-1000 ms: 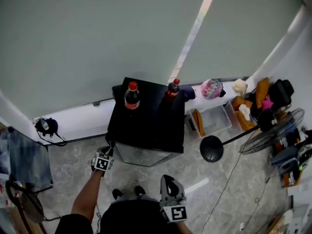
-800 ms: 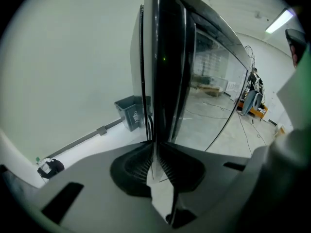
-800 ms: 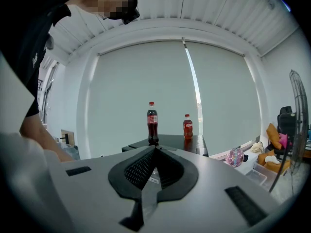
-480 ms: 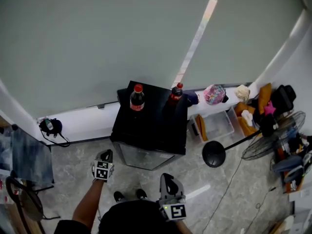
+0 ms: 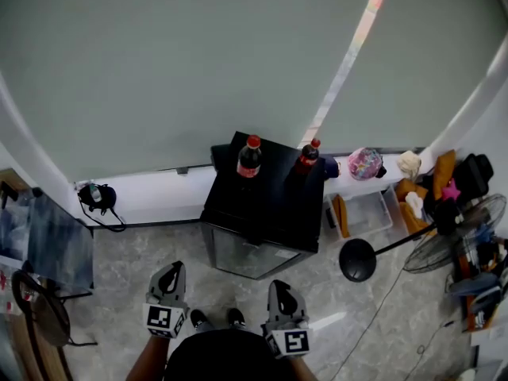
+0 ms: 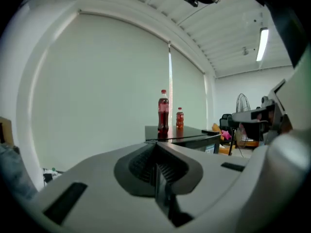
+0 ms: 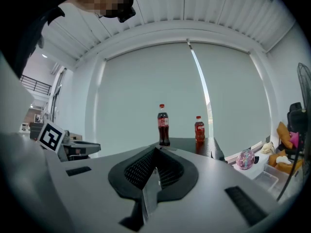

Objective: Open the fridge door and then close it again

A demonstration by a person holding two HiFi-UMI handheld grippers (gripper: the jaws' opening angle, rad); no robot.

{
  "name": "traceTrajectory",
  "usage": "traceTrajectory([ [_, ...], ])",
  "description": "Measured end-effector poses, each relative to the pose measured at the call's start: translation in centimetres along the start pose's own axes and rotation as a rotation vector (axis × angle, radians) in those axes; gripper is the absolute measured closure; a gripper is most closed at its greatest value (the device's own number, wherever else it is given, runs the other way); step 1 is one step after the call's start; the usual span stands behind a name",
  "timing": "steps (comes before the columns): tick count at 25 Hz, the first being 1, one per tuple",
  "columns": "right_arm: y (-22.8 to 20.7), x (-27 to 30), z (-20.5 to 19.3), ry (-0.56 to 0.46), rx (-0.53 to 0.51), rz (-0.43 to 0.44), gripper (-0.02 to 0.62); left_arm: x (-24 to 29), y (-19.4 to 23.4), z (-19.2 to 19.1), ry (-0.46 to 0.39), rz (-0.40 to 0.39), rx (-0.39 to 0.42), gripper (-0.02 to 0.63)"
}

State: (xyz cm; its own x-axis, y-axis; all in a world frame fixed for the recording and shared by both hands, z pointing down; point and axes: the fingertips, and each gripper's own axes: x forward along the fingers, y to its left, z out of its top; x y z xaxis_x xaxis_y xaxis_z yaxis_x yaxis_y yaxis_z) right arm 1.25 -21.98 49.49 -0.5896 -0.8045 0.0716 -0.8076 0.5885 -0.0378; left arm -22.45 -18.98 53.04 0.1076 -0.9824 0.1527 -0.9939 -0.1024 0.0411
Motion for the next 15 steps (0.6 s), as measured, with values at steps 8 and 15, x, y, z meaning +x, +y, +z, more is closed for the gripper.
traceTrajectory([
  [8, 0.6, -0.2, 0.8, -0.021, -0.027, -0.007, 0.588, -5.9, -1.3, 4.3, -0.088, 0.06, 0.047, 0.6],
  [15, 1.3, -0.5, 2.2, -0.067, -0.052, -0.016, 0.588, -6.6, -0.2, 4.7, -0.11, 0.096, 0.04, 0.6],
])
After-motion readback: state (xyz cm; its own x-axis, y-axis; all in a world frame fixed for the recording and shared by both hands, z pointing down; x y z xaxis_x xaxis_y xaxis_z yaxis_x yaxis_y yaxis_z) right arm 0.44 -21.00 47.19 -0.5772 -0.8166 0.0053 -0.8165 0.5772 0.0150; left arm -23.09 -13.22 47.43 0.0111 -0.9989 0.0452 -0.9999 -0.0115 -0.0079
